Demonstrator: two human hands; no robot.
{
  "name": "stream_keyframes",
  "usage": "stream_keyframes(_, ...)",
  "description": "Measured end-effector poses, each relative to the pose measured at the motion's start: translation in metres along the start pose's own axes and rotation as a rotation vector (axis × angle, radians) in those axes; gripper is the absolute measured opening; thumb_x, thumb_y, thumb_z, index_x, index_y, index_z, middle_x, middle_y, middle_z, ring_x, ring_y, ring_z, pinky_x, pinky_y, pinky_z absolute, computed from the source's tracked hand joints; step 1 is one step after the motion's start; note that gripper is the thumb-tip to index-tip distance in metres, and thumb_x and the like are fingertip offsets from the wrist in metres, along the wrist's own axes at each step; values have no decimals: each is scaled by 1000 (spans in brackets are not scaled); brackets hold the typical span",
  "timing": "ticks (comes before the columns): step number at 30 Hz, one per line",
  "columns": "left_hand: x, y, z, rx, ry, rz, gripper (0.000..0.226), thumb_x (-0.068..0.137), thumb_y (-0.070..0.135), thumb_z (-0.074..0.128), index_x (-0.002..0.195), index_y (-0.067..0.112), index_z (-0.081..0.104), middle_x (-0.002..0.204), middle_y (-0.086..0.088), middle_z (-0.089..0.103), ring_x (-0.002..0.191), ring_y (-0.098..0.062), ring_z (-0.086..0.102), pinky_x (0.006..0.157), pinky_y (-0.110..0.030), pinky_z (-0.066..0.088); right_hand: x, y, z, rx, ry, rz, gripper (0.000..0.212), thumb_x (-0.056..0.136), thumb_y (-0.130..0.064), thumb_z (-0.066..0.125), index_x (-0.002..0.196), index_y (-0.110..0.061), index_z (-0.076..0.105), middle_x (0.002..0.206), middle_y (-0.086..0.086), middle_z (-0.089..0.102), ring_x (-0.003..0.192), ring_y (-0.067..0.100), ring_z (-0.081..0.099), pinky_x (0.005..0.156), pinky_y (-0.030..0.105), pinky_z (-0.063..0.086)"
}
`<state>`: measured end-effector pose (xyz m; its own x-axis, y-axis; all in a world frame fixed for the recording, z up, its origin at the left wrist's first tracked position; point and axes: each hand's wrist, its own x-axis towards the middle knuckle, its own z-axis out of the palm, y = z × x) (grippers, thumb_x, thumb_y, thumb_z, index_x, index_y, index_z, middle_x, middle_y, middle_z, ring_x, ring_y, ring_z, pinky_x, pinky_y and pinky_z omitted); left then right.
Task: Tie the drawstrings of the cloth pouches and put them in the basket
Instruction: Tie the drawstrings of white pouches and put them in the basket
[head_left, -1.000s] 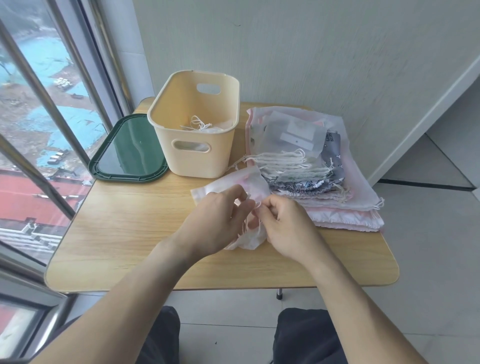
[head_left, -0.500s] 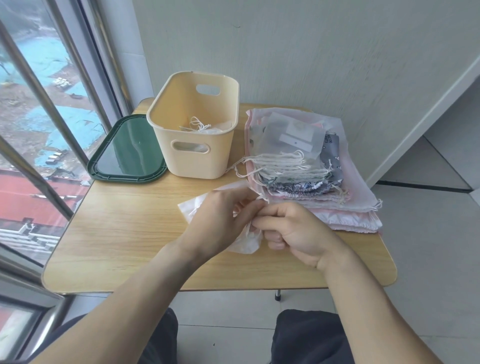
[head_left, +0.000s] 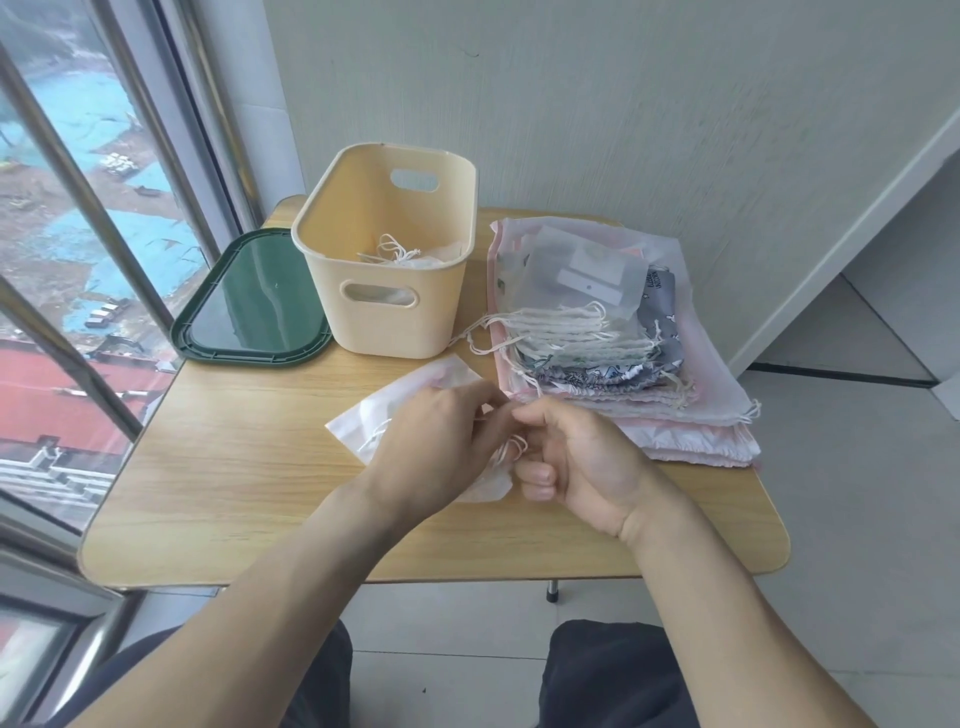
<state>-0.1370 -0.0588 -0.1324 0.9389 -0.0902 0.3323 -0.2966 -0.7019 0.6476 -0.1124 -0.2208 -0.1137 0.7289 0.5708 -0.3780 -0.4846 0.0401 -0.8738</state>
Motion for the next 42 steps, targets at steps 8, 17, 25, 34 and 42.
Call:
stream_keyframes(8,-2,6,-1,21,39,-101,20,95,31,60,79,18,64,47,12,45,47,-10,44,56,-36,39,3,6,10,-38,140,-37,29,97,-34,62,104,-6,63,71,6,53,45,11,34,44,24,26)
stream_keyframes(17,0,7,-3,91,-16,-171,35,97,47,56,88,15,67,62,-1,62,59,-17,46,56,-29,24,8,10,14,48,194,58,33,102,-43,51,93,-13,63,60,0,42,44,9,26,42,22,21)
stream_keyframes(25,3,7,-15,-17,-97,-247,61,100,52,38,51,19,54,46,9,50,47,-5,47,53,-25,33,7,9,9,37,235,-14,28,103,-24,53,86,-4,65,59,3,50,42,10,27,43,23,21)
stream_keyframes(34,4,-3,-42,-493,-551,-484,53,105,37,42,79,-5,62,59,-10,60,55,-23,55,61,-27,48,0,5,10,-209,98,-141,29,107,-24,47,90,-9,65,66,7,64,47,12,38,46,23,34)
stream_keyframes(42,2,-2,-43,-708,-576,-646,40,103,37,46,93,2,63,73,-16,58,49,-23,48,40,-24,33,3,7,8,-342,194,-213,33,107,-26,47,95,-3,68,62,9,62,45,14,40,45,22,34)
